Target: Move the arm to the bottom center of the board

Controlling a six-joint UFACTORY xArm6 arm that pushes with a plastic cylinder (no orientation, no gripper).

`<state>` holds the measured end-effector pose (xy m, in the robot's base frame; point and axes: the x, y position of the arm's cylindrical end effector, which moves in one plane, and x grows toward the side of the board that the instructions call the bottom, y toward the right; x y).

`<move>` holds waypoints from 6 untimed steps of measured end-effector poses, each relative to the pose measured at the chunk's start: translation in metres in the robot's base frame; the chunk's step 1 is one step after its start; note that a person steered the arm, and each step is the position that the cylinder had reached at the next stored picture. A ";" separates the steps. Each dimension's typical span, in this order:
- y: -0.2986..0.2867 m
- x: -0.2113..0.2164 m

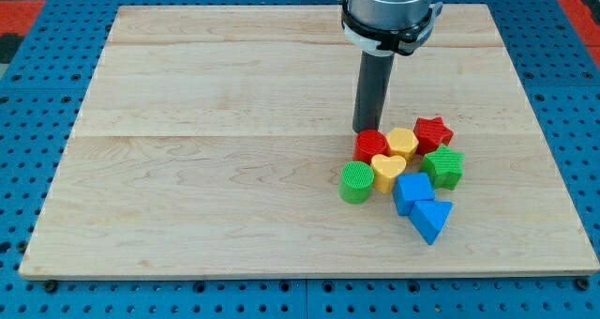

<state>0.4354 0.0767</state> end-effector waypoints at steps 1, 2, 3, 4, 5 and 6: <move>-0.009 -0.001; -0.051 0.004; -0.119 0.004; -0.120 0.053; -0.119 0.138; -0.060 0.159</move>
